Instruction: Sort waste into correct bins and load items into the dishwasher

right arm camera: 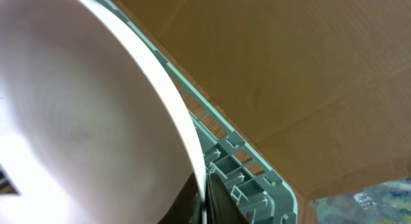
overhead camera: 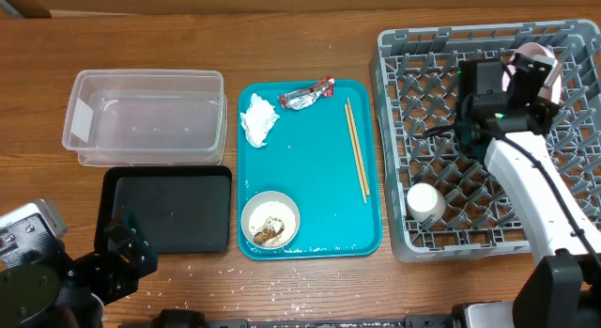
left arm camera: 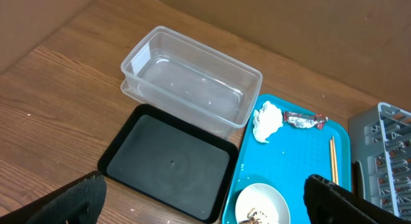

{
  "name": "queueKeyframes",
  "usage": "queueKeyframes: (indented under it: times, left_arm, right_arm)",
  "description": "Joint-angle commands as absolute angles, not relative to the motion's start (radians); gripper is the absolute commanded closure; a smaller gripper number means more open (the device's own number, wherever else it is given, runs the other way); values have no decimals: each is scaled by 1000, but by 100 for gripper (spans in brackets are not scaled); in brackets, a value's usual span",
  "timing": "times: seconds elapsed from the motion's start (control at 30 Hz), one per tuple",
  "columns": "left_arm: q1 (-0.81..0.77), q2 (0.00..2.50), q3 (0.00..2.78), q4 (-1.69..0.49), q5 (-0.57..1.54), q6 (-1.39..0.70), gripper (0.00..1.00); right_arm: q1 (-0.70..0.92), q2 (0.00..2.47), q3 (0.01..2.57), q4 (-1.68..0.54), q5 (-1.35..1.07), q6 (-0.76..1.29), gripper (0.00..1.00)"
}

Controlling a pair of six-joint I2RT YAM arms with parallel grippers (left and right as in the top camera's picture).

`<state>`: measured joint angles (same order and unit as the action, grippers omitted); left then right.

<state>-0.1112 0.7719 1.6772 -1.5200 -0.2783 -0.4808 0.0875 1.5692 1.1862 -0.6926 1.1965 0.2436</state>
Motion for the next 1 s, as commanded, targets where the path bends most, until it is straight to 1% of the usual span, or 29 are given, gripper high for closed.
queueKeyframes:
  times: [0.0, 0.03, 0.1, 0.13, 0.2, 0.3, 0.37, 0.4, 0.5, 0.53, 0.67, 0.73, 0.77, 0.8, 0.83, 0.87, 0.93, 0.97]
  left_arm:
    - [-111, 763, 1676, -1518, -295, -498, 0]
    - [-111, 763, 1676, -1518, -295, -498, 0]
    - [-111, 763, 1676, -1518, -295, -498, 0]
    - [-111, 763, 1676, -1518, -295, -498, 0]
    - [-111, 763, 1676, -1518, -295, -498, 0]
    - [-111, 763, 1676, -1518, -295, -498, 0]
    - [-111, 763, 1676, -1518, -295, -498, 0]
    - [-111, 763, 1676, -1518, -295, -498, 0]
    - [-111, 763, 1676, -1518, -295, -498, 0]
    - [-111, 763, 1676, -1518, -295, -498, 0]
    - [-111, 763, 1676, -1518, -295, -498, 0]
    - [-111, 763, 1676, -1518, -295, -498, 0]
    - [-111, 763, 1676, -1518, -295, -498, 0]
    - [-111, 763, 1676, -1518, -295, -498, 0]
    - [-111, 763, 1676, -1518, -295, -498, 0]
    - [-111, 763, 1676, -1518, -295, -498, 0]
    - [-111, 763, 1676, -1518, -295, -498, 0]
    - [-111, 763, 1676, -1518, -295, -498, 0]
  right_arm:
    - [152, 1568, 1185, -712, 1204, 262, 82]
    - [168, 1568, 1185, -720, 1204, 262, 78]
    - [194, 1568, 1185, -738, 1204, 262, 63]
    - [219, 1567, 1185, -747, 1211, 262, 47]
    - [249, 1559, 1187, -754, 1211, 262, 43]
    - [302, 1527, 1188, -754, 1211, 262, 39]
    - [347, 1493, 1200, -757, 1189, 262, 38]
    - [377, 1472, 1208, -763, 1141, 261, 38]
    - [481, 1421, 1227, -793, 916, 259, 38]
    - [509, 1412, 1227, -800, 833, 259, 39]
    - [603, 1424, 1223, -817, 346, 267, 39]
    - [609, 1472, 1222, -805, 165, 353, 40]
    - [609, 1524, 1222, -793, 109, 361, 43]
    - [609, 1568, 1222, -783, 98, 361, 45]
    - [609, 1619, 1222, -773, 103, 360, 46]
    - [596, 1714, 1222, -752, 110, 343, 51]
    - [582, 1804, 1222, -724, 112, 302, 58]
    - [576, 1835, 1222, -710, 119, 282, 58]
